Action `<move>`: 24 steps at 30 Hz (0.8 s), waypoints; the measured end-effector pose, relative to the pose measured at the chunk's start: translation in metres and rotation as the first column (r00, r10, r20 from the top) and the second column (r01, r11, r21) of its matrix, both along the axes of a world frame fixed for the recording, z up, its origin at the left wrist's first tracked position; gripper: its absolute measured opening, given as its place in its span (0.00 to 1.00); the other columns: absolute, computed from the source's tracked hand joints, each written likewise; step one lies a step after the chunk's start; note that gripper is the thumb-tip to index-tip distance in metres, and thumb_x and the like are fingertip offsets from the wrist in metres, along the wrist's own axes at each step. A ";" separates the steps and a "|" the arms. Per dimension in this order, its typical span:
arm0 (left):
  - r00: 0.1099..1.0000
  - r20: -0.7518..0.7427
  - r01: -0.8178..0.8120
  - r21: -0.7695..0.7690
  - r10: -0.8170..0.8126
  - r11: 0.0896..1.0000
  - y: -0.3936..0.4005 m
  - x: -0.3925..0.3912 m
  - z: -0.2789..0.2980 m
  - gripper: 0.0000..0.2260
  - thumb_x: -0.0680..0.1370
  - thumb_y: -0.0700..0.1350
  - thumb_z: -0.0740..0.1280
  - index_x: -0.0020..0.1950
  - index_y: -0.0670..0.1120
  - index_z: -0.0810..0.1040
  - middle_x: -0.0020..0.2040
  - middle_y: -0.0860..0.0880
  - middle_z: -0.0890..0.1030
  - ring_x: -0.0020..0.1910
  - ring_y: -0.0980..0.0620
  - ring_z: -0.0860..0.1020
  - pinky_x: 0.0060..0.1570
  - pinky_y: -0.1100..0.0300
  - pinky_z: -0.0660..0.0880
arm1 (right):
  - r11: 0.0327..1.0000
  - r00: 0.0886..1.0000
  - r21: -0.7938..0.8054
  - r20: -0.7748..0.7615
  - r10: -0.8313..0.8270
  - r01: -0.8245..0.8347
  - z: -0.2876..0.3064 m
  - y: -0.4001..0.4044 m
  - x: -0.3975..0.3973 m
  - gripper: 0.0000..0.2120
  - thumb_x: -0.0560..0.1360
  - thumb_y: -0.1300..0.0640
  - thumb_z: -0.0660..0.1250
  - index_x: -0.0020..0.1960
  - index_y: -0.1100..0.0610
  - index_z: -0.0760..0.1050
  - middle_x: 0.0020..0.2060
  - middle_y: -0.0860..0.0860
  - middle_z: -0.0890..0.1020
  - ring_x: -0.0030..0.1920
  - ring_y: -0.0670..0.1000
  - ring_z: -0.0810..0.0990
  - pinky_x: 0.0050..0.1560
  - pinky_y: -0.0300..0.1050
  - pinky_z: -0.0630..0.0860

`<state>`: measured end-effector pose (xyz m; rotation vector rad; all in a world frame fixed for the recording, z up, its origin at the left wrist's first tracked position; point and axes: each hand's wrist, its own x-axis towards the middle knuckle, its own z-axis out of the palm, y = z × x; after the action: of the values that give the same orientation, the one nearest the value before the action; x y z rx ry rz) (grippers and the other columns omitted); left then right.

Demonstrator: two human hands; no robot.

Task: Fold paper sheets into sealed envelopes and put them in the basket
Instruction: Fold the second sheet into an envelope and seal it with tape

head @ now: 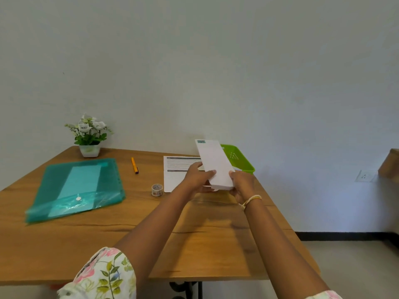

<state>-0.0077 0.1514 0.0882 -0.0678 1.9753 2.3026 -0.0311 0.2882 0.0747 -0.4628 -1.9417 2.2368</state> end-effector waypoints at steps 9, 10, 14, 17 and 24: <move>0.983 -0.174 0.011 -0.237 -0.053 0.971 0.025 -0.025 0.003 0.26 0.80 0.47 0.64 0.76 0.48 0.58 0.65 0.44 0.75 0.56 0.47 0.78 0.38 0.58 0.77 | 0.978 0.990 0.188 0.081 -0.112 0.095 0.026 0.033 -0.064 0.14 0.75 0.68 0.63 0.60 0.69 0.72 0.54 0.65 0.78 0.48 0.62 0.80 0.40 0.54 0.80; 0.980 -0.188 0.016 -0.270 -0.069 0.963 0.025 -0.027 0.001 0.28 0.80 0.47 0.64 0.77 0.47 0.57 0.66 0.44 0.74 0.59 0.47 0.77 0.40 0.57 0.77 | 0.965 0.989 0.248 0.099 -0.109 0.082 0.027 0.036 -0.071 0.15 0.74 0.68 0.64 0.60 0.68 0.72 0.55 0.65 0.78 0.50 0.64 0.80 0.36 0.53 0.80; 0.970 -0.208 0.054 -0.330 -0.129 0.942 0.024 -0.035 -0.012 0.29 0.80 0.47 0.64 0.78 0.47 0.54 0.72 0.46 0.69 0.69 0.49 0.69 0.60 0.51 0.72 | 0.845 0.982 0.532 0.126 -0.139 0.052 0.026 0.044 -0.087 0.09 0.71 0.66 0.65 0.52 0.65 0.75 0.51 0.64 0.79 0.46 0.63 0.79 0.38 0.55 0.81; 0.965 -0.225 0.047 -0.364 -0.137 0.930 0.021 -0.040 -0.020 0.29 0.80 0.47 0.64 0.78 0.48 0.55 0.73 0.46 0.68 0.70 0.49 0.68 0.61 0.52 0.70 | 0.717 0.986 0.696 0.106 -0.127 0.018 0.023 0.044 -0.093 0.06 0.70 0.61 0.66 0.45 0.61 0.71 0.44 0.58 0.77 0.45 0.61 0.77 0.43 0.49 0.75; 0.957 -0.283 -0.081 -0.484 -0.068 0.871 -0.011 -0.044 -0.050 0.25 0.80 0.49 0.64 0.75 0.50 0.62 0.69 0.44 0.72 0.67 0.48 0.71 0.58 0.59 0.71 | 0.594 0.988 0.793 0.156 0.014 -0.133 0.011 0.036 -0.106 0.03 0.74 0.61 0.62 0.46 0.60 0.70 0.51 0.61 0.80 0.53 0.62 0.78 0.51 0.51 0.74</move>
<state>-0.0515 0.1403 0.0387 0.2414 2.6710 1.8304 -0.1367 0.3245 0.0860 -0.3862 -2.7867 1.1064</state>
